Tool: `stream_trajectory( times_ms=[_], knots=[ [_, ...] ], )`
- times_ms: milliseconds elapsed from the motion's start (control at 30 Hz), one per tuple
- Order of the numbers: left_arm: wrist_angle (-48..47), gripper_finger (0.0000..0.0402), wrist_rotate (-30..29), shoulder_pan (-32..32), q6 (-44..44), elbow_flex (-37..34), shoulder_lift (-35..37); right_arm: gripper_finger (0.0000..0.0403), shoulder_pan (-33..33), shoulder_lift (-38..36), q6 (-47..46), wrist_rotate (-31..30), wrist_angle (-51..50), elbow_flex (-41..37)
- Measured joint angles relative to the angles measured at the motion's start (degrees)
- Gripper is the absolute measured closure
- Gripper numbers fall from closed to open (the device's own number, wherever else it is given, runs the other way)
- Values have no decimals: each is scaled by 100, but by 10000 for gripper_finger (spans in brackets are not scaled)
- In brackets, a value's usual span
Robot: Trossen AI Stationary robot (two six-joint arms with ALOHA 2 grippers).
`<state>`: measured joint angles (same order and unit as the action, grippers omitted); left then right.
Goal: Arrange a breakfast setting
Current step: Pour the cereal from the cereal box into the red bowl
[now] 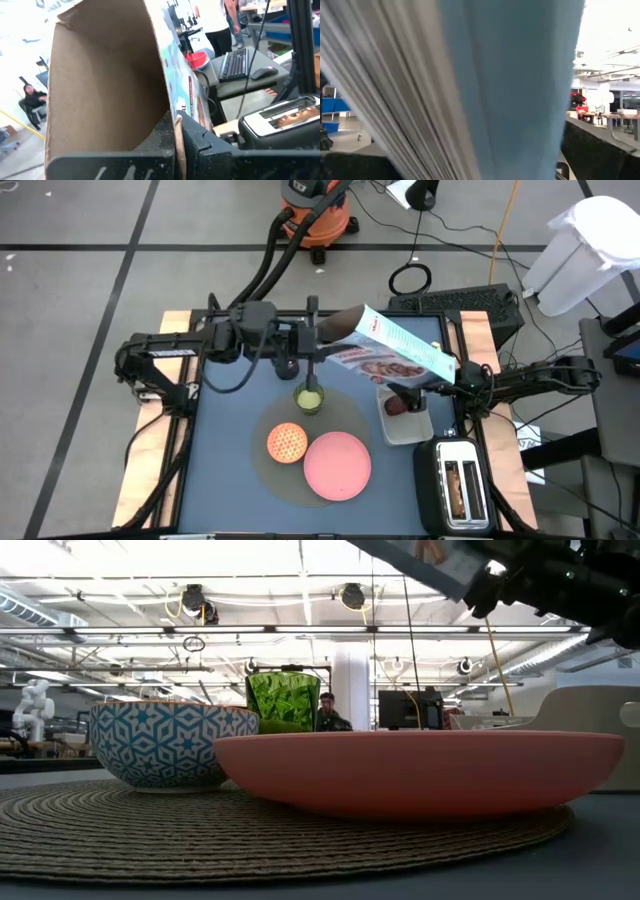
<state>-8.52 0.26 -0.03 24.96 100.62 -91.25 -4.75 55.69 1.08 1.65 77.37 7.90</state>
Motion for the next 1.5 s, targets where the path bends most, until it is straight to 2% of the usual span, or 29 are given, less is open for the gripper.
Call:
stream_trajectory(
  times_ms=[233,667,800,1200,1500],
  knots=[
    [-32,401,-9,0,-5,0,-8,50,0,8,-2,-4,43,0],
    [-108,401,-29,0,-117,0,-8,199,0,10,-236,-6,43,1],
    [-111,393,-34,0,-134,2,-8,231,0,10,-236,-7,43,2],
    [-94,289,-34,0,-927,13,5,242,0,12,-309,-4,25,2],
    [-1326,277,-30,-15,-1828,15,586,242,0,8,-371,-1,-52,2]
  ],
)
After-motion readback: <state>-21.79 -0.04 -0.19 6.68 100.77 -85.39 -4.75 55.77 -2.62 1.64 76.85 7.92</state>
